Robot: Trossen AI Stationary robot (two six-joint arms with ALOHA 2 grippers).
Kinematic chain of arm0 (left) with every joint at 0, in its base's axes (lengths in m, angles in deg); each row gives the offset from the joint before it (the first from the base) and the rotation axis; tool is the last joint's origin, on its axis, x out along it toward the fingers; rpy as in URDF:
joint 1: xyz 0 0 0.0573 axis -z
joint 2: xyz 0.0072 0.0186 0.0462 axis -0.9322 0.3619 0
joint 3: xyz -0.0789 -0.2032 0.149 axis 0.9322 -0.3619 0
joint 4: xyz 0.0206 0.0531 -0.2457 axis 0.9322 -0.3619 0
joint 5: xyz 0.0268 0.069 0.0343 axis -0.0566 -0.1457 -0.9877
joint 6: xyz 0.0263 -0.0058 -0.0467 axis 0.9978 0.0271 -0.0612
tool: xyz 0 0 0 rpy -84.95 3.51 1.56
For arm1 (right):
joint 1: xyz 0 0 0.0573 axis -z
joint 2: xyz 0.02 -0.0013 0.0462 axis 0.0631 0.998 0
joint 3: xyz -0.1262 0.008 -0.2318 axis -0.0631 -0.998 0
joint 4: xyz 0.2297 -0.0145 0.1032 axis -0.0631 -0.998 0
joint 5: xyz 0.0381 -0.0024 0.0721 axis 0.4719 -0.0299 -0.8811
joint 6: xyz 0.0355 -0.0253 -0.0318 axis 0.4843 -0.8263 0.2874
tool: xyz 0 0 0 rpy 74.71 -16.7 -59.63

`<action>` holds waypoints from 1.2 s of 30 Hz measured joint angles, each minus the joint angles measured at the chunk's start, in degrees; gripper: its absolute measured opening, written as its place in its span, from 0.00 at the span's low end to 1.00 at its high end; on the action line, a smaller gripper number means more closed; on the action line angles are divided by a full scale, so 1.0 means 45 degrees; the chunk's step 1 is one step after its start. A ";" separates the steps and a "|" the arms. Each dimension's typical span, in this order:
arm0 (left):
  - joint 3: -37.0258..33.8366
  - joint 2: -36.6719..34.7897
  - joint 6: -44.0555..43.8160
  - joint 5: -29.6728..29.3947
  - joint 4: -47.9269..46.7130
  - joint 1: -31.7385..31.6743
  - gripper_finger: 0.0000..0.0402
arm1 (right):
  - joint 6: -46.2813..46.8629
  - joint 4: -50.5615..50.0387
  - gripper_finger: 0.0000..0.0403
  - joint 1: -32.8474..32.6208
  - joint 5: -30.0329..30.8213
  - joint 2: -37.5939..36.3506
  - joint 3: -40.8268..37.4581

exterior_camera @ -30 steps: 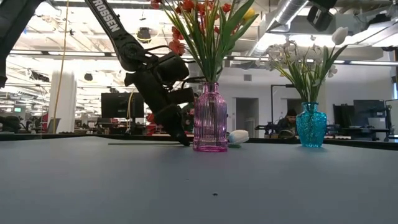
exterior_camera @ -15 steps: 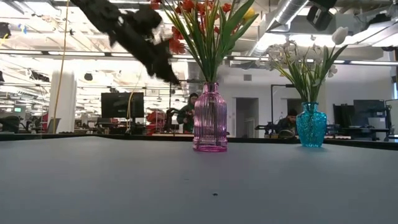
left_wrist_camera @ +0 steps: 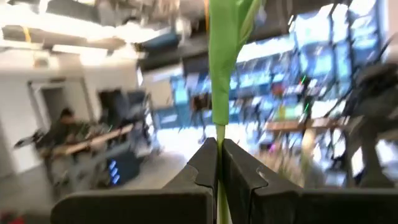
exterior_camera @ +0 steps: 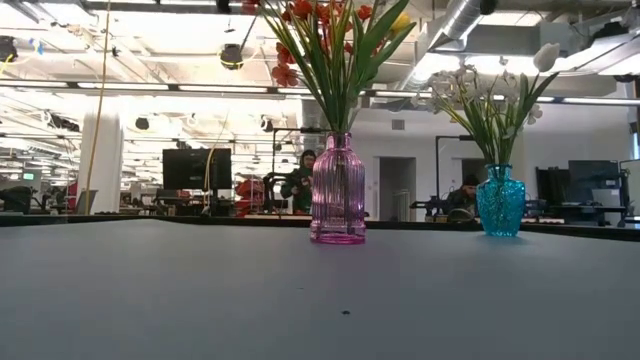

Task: Sort flowers into vase by color
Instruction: Put the white flower into the blue vase

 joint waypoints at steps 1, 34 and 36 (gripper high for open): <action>0.0463 0.0103 -0.0228 0.0189 -0.0003 0.0030 0.00 | -0.0246 0.0381 0.34 0.0239 0.0000 0.0206 0.0028; 0.8617 0.7257 -0.1624 0.4310 -0.0690 0.3583 0.00 | -0.4251 -0.2906 0.58 0.3444 -0.3326 0.6093 0.7532; 0.8622 0.7257 -0.1532 0.4287 -0.0689 0.3583 0.00 | -0.4237 -0.2826 0.58 0.3443 -0.3327 0.6093 0.7532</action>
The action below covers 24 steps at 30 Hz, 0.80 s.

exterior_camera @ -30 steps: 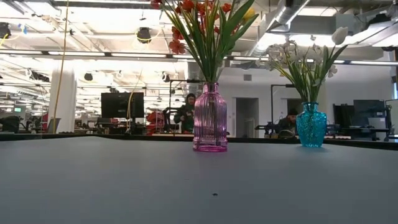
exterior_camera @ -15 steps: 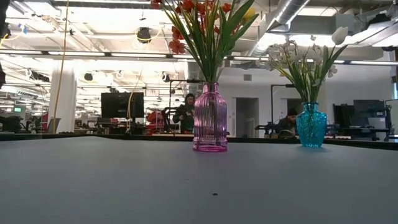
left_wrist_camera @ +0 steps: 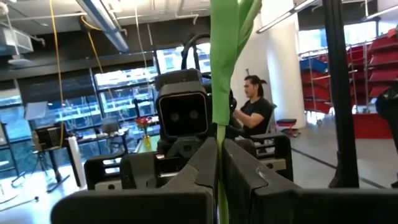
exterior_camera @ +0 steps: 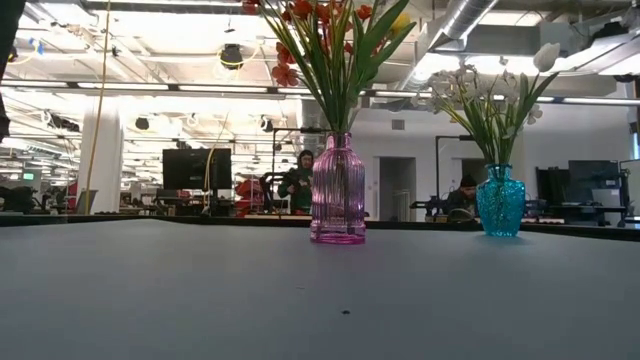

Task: Sort flowers into vase by color
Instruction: Put the white flower into the blue vase

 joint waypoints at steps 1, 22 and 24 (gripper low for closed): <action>0.0000 0.0000 0.0042 -0.0061 -0.0009 0.0000 0.00 | -0.0003 0.0020 0.58 -0.0003 0.0000 0.0000 0.0000; 0.0010 0.0029 0.1263 -0.0730 -0.1618 -0.0050 0.00 | -0.0814 0.0640 0.48 -0.0188 0.0060 0.0547 0.0005; 0.0005 0.0029 0.1167 -0.0685 -0.1645 -0.0081 0.00 | -0.0816 0.0642 0.42 -0.0170 0.0145 0.0440 0.0010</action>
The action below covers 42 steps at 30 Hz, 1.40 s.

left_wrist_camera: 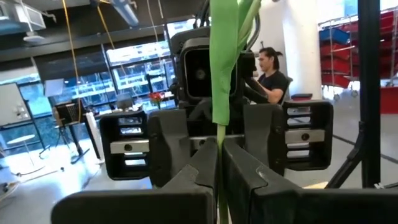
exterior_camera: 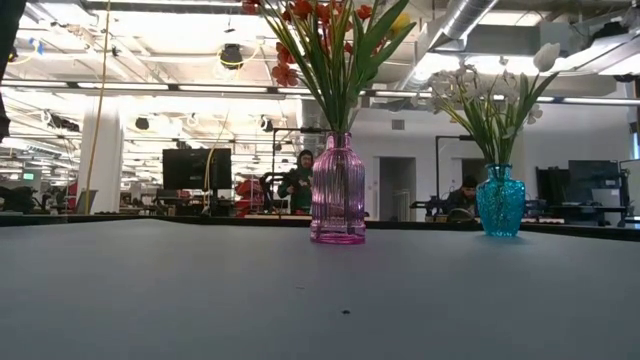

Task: Sort flowers into vase by color
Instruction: Put the white flower into the blue vase

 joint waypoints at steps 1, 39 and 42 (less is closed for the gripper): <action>0.0000 0.0000 -0.0006 -0.0011 -0.0019 -0.0007 0.00 | 0.0000 -0.0028 0.39 -0.0005 0.0064 -0.0037 0.0000; -0.0010 -0.0029 -0.0926 -0.1068 0.0481 -0.0143 0.00 | -0.0378 -0.0479 0.34 -0.0015 0.0167 0.0301 -0.0005; -0.0010 -0.0029 -0.1002 -0.1060 0.0376 -0.0138 0.00 | -0.0398 -0.0397 0.31 -0.0015 0.0166 0.0303 -0.0005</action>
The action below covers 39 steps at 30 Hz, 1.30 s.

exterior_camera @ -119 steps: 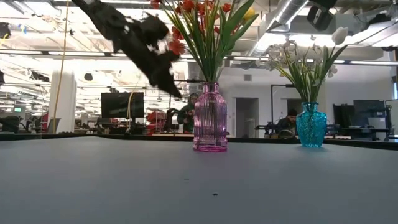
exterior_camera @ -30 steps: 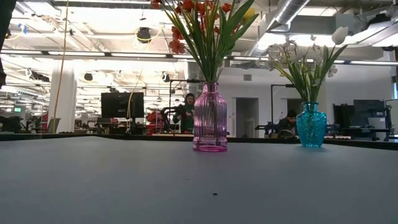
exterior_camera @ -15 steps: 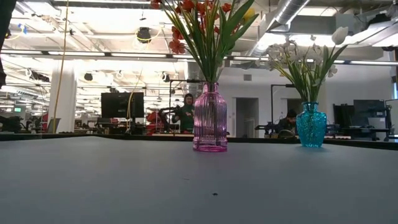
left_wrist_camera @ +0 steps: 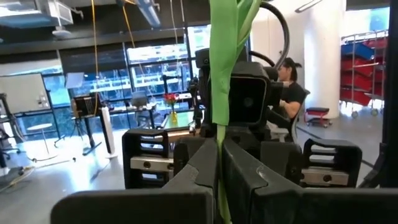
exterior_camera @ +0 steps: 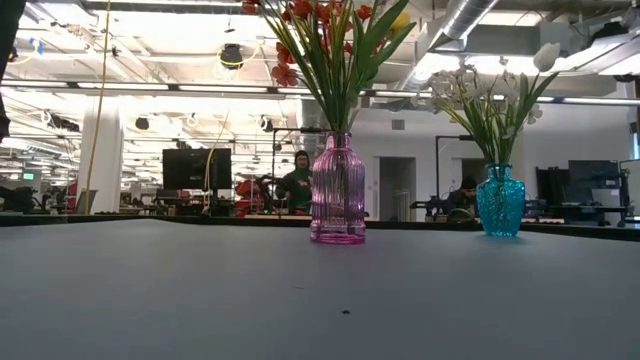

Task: Sort flowers into vase by color
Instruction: Put the white flower into the blue vase

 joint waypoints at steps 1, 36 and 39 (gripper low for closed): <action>0.0000 0.0000 -0.0012 0.0009 -0.0015 0.0000 0.00 | -0.0006 0.0007 0.30 0.0000 0.0000 0.0005 0.0000; -0.0046 -0.3791 0.2454 -0.3914 -0.8093 -0.1370 0.32 | 0.0464 -0.8669 0.07 -0.2158 0.1868 -0.4644 0.0009; -0.0743 -0.4373 0.2348 -0.3645 -0.8258 -0.1592 0.32 | 0.1232 -0.9882 0.07 -0.3101 0.3347 -0.5122 -0.0542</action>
